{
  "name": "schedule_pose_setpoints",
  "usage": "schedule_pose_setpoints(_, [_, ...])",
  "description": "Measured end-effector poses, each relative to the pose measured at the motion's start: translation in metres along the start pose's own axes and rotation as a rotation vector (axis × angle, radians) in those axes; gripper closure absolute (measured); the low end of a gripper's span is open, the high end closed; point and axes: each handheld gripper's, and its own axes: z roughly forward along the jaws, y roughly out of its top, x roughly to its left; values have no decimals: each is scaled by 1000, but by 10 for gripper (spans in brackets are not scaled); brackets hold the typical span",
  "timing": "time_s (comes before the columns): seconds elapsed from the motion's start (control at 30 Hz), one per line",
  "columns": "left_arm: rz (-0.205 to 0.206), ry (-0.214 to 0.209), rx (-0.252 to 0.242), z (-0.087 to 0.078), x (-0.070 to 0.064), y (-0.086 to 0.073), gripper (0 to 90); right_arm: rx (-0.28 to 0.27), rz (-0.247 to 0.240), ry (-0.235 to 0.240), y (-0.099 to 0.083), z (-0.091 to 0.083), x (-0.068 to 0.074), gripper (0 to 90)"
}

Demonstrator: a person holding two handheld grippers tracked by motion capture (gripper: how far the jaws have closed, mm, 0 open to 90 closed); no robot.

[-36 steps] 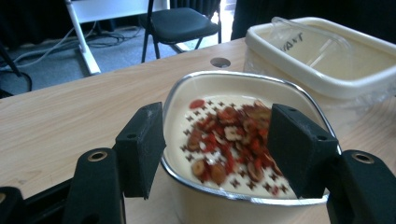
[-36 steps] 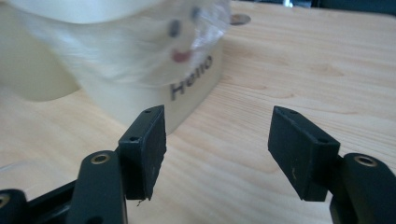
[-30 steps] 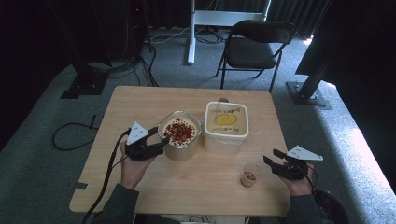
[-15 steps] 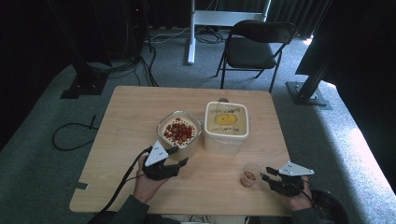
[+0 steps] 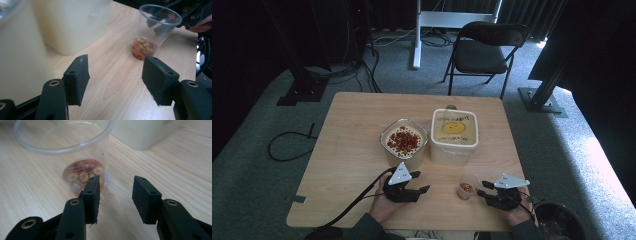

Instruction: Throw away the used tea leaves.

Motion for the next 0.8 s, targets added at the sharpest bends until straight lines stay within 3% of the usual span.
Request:
schedule_pose_setpoints(0.17, [17,-36,1,18,-2,-5,399,17,-32,32,11,17,8,567])
schedule_pose_setpoints(0.37, [61,-78,-26,36,-8,-2,393,21,-70,38,24,33,14,589])
schedule_pose_setpoints(0.47, [58,-88,-43,39,-9,-1,388,25,-77,38,27,38,15,593])
schedule_pose_setpoints(0.5, [48,-103,-80,46,-9,1,380,23,-79,42,29,43,17,603])
schedule_pose_setpoints(0.8, [35,-118,-112,58,-6,1,280,24,-86,58,34,54,20,607])
